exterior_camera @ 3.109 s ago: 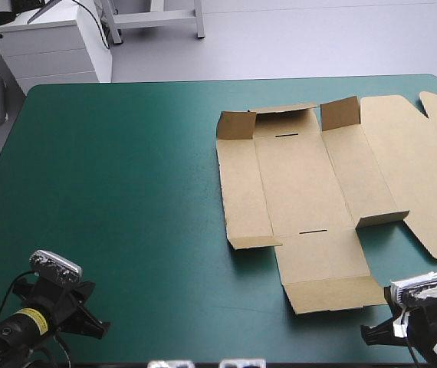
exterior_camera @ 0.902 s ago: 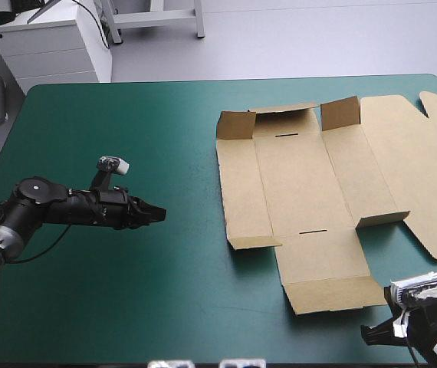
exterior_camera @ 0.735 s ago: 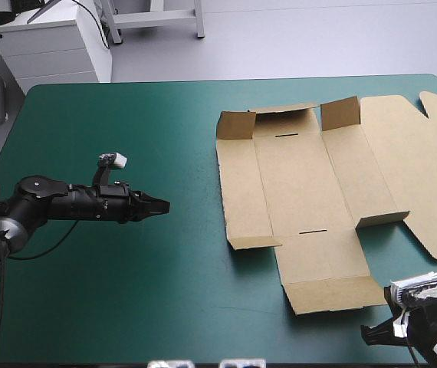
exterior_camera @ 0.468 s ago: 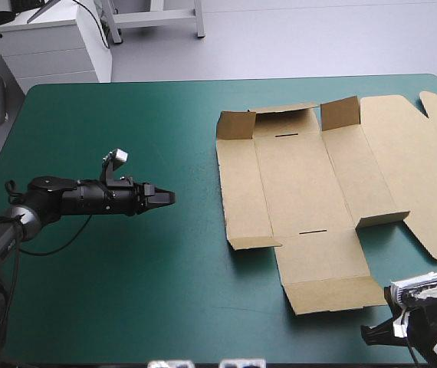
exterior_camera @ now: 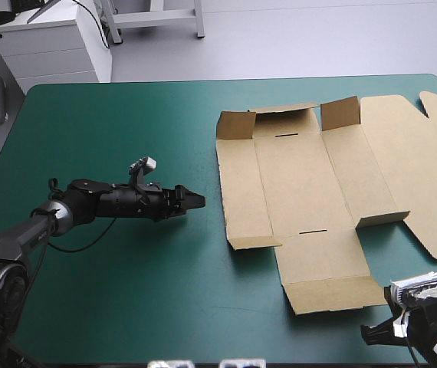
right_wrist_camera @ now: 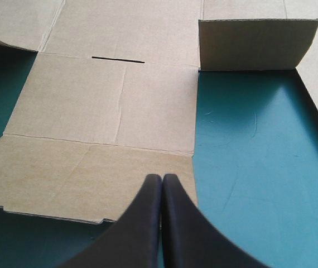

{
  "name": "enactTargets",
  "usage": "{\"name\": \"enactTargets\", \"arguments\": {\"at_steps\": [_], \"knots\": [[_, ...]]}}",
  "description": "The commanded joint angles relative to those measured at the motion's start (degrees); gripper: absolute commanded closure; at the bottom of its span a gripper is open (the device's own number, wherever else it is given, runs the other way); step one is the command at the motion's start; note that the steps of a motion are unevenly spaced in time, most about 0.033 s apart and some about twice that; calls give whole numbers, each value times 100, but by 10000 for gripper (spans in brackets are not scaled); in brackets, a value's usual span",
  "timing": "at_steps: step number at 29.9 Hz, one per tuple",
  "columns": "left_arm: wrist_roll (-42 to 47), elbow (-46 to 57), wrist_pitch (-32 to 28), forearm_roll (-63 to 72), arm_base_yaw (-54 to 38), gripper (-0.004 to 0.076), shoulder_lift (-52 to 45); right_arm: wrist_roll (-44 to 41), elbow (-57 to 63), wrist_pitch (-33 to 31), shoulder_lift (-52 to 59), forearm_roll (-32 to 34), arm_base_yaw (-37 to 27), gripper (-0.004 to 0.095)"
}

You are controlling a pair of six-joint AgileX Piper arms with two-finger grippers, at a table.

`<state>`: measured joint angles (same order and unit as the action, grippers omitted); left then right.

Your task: Fold the box

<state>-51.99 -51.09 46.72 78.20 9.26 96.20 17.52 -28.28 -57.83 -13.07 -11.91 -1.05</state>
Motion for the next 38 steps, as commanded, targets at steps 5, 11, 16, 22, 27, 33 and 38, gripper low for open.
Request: {"name": "enactTargets", "arguments": {"at_steps": [5,11,16,22,27,33,38], "knots": [[186,-158,-130,872,470,170,93,36,-189,362,-81,-66,28,922],[175,-158,341,1181,485,171,625,36,-189,362,-81,-66,28,922],[1,-158,237,1481,820,171,918,36,-189,362,-81,-66,28,922],[-222,-158,-24,1914,1402,172,1126,36,-189,362,-81,-78,28,922],[-310,-299,-248,2198,1751,172,1261,36,-189,362,-81,-78,28,922],[-243,-548,-246,2198,1804,174,1323,36,-189,362,-81,-78,28,922],[-185,-743,-205,2198,1804,243,1323,36,-189,362,-81,-78,28,922]]}}
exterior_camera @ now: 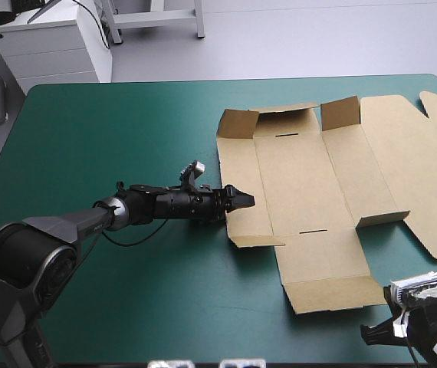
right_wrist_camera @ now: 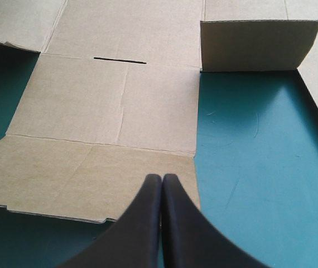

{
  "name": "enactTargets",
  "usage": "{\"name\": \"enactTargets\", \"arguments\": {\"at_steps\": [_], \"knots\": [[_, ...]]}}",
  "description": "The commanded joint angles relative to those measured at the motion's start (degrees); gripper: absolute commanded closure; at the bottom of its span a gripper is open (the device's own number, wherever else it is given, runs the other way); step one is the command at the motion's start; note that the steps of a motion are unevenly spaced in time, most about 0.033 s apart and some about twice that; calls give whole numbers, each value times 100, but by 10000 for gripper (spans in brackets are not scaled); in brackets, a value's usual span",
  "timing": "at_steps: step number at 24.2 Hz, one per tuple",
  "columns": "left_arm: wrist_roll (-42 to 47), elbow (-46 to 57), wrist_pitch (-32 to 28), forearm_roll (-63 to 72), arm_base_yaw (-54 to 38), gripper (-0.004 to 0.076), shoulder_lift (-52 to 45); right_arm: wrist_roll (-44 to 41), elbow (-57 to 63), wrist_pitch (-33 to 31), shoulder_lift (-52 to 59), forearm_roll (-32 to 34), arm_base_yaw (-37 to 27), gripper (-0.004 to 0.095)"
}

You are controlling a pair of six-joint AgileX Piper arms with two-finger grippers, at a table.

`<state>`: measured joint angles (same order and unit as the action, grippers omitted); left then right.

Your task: Fold the box

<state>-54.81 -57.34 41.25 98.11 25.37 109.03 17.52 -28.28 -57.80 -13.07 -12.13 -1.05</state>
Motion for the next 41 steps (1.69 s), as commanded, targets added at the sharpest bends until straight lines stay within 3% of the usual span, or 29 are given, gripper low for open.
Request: {"name": "enactTargets", "arguments": {"at_steps": [1,6,17,22,30,41], "knots": [[124,-140,342,207,193,270,56,36,-189,359,-81,-56,28,922],[166,-209,316,207,264,471,170,36,-189,359,-81,-56,28,922],[-294,-389,880,207,348,725,498,36,-189,359,-81,-56,28,922],[-1084,-426,1513,207,348,731,498,36,-189,359,-81,-56,28,922],[-1385,-426,1470,-263,82,731,279,36,-189,359,-81,-56,28,922],[240,-426,186,-3979,-976,731,-2057,36,-189,359,-81,-56,28,922]]}}
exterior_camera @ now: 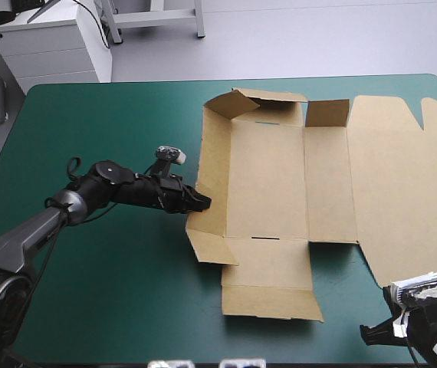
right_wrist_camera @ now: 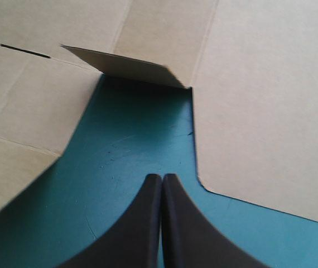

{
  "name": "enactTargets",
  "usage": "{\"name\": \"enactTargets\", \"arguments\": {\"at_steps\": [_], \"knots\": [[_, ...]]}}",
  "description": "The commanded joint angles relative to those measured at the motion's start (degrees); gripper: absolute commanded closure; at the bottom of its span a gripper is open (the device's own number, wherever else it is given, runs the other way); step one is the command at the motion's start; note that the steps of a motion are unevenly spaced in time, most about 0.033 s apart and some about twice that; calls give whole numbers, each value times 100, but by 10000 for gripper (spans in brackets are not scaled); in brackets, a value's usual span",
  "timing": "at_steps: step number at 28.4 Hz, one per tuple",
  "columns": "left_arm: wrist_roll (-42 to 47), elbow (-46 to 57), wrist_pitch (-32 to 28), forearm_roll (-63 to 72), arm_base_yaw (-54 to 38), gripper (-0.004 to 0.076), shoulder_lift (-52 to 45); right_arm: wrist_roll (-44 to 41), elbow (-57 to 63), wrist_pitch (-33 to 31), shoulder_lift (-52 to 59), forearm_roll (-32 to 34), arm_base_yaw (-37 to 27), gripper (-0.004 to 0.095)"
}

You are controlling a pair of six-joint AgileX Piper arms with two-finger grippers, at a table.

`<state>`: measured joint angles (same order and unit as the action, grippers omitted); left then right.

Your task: Fold the box

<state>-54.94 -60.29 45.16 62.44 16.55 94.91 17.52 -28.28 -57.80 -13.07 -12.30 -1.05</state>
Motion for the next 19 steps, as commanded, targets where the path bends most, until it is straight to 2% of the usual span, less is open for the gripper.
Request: {"name": "enactTargets", "arguments": {"at_steps": [1,4,14,19], "knots": [[352,-131,-295,-615,-115,731,-763,36,-189,359,-81,-39,28,922],[392,-169,-445,-1214,-141,731,-1124,36,-189,359,-81,-39,28,922],[1527,-1030,220,-4177,-141,731,-1492,36,-189,359,-81,-39,28,922],[1692,-1754,530,-5048,-131,731,-1501,36,-189,359,-81,-39,28,922]]}}
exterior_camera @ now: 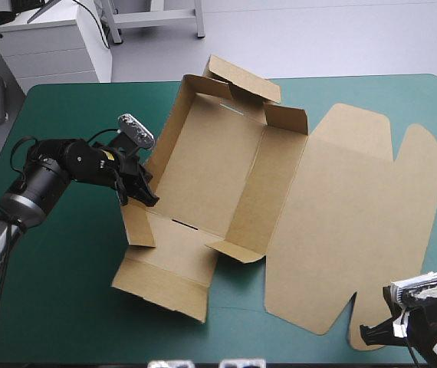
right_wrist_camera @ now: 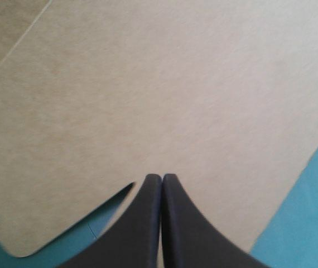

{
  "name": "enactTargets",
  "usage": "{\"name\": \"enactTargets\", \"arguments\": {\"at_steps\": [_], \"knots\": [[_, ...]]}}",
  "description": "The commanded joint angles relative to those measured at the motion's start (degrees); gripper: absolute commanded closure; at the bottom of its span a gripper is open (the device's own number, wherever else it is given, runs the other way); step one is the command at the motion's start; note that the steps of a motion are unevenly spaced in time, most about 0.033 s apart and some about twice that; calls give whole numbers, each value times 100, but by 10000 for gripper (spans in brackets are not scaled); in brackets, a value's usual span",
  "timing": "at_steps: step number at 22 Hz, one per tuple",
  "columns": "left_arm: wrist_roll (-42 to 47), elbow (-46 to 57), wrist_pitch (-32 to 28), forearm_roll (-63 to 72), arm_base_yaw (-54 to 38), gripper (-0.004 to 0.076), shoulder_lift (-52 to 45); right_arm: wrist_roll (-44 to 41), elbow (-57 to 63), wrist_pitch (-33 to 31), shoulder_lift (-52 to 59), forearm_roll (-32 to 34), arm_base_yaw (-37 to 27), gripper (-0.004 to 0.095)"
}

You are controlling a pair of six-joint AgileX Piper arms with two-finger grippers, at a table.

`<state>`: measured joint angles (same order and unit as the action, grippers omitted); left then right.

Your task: Fold the box

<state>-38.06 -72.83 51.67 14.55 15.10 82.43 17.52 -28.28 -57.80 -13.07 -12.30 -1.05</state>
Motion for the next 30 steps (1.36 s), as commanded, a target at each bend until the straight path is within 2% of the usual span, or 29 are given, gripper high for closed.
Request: {"name": "enactTargets", "arguments": {"at_steps": [1,6,11,15,21,30], "knots": [[4,-710,-86,-400,42,731,-253,36,-189,359,-81,-39,28,922],[-34,-1199,-197,-1534,797,731,-253,36,-189,359,-81,-39,28,922],[-9,-1236,-869,-3210,2147,731,-219,36,-189,359,-81,-39,28,922],[-32,-1199,-1006,-3974,2717,731,-219,36,-189,359,-81,-39,28,922],[-153,-1199,-1444,-4224,3315,731,-219,36,-189,359,-81,-39,28,922],[-906,-1185,-1110,-4014,3611,731,-361,36,-189,359,-81,-39,28,922]]}}
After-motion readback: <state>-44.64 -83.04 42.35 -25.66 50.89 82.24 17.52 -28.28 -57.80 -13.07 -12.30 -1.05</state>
